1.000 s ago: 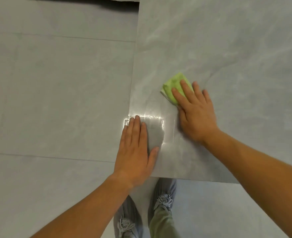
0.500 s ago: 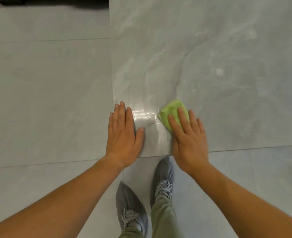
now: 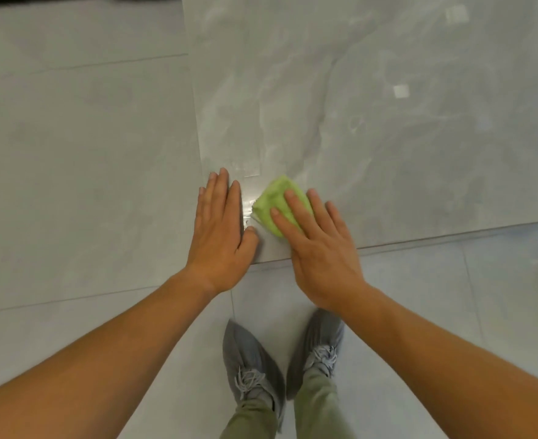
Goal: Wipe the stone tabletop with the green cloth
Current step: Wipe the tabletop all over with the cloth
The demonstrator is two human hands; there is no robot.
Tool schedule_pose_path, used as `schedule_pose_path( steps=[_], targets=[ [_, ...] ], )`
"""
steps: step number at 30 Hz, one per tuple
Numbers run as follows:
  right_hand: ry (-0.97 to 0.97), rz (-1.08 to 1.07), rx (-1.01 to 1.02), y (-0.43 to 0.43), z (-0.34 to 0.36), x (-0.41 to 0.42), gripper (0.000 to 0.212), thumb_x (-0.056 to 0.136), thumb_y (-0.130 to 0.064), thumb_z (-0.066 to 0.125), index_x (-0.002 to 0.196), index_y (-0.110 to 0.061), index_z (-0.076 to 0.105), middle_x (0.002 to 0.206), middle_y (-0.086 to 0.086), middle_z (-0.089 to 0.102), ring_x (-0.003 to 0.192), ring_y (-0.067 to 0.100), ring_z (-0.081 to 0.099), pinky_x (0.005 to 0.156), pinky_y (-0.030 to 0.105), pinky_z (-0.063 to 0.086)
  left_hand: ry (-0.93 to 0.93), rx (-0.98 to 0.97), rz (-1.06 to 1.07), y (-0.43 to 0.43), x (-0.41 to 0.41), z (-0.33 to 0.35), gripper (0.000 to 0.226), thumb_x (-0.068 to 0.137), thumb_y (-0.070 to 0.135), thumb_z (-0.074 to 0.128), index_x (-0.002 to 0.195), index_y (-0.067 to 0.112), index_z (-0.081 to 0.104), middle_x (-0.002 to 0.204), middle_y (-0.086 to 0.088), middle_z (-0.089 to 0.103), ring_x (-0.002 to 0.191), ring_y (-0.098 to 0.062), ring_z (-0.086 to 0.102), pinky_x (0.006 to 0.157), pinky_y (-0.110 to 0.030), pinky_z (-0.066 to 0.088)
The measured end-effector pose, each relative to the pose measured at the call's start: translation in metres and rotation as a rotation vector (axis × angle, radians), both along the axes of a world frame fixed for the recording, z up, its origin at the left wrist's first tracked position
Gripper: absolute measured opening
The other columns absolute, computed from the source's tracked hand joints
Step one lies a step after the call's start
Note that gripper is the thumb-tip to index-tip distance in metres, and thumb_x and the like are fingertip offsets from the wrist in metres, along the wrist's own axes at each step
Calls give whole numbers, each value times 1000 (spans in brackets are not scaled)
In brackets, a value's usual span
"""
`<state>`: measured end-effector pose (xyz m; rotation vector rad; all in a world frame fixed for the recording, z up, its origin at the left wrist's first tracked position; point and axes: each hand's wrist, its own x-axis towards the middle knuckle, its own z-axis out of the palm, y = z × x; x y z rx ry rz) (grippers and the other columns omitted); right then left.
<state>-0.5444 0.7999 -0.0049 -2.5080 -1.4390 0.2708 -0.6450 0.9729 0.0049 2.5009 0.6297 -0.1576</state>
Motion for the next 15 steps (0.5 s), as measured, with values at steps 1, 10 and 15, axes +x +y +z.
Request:
schedule_pose_path(
  steps=[1, 10, 15],
  targets=[
    [-5, 60, -9, -3, 0, 7, 65, 94, -18, 49, 154, -30, 30, 165, 0, 18, 152, 35, 12, 120, 54, 16, 4, 16, -7, -2, -2, -1, 75, 94, 36, 27, 158, 5, 3, 166, -10, -12, 151, -17, -20, 122, -37, -13],
    [-2, -269, 20, 43, 6, 34, 64, 92, -19, 47, 154, -26, 31, 165, 6, 19, 150, 40, 15, 119, 57, 16, -153, -27, 130, 15, 6, 13, 58, 99, 43, 29, 144, 7, 41, 155, -12, 34, 145, -30, 26, 121, -42, 16],
    [-22, 193, 27, 33, 0, 33, 64, 92, -20, 52, 152, -31, 34, 164, 0, 23, 150, 35, 20, 119, 56, 19, -97, 69, 118, 103, 86, 11, 62, 100, 46, 27, 153, 16, 32, 165, -10, 15, 153, -28, 8, 123, -43, 7]
  ],
)
